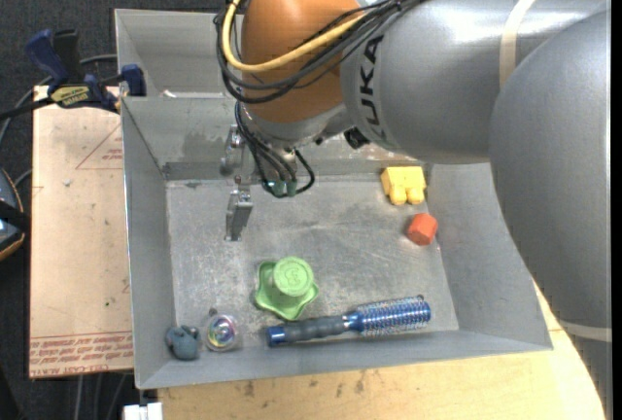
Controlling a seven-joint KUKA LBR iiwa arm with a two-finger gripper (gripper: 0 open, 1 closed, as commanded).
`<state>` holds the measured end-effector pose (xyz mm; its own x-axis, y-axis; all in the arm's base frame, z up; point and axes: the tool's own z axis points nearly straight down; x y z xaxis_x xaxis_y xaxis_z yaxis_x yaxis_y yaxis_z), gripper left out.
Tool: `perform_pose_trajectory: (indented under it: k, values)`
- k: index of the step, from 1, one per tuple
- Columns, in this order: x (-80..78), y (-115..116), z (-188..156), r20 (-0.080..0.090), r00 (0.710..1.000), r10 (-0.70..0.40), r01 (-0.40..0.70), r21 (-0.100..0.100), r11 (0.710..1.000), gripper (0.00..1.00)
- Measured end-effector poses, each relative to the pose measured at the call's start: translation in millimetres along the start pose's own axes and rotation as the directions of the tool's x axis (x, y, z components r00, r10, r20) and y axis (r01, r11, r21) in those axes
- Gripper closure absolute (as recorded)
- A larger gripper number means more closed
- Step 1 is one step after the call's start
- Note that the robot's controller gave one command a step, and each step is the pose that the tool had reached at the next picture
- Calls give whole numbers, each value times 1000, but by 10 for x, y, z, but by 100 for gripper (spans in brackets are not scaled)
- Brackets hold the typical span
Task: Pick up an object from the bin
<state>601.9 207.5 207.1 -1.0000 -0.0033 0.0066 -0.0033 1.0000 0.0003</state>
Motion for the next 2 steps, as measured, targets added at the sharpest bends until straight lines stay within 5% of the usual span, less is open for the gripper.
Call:
perform_pose_trajectory:
  k: [1, 2]
  values:
    - [517, -1111, 812, 11, 999, 52, -52, -8, 999, 0]
    - [527, -1076, 819, 21, 1000, -13, 13, -7, 1000, 0]
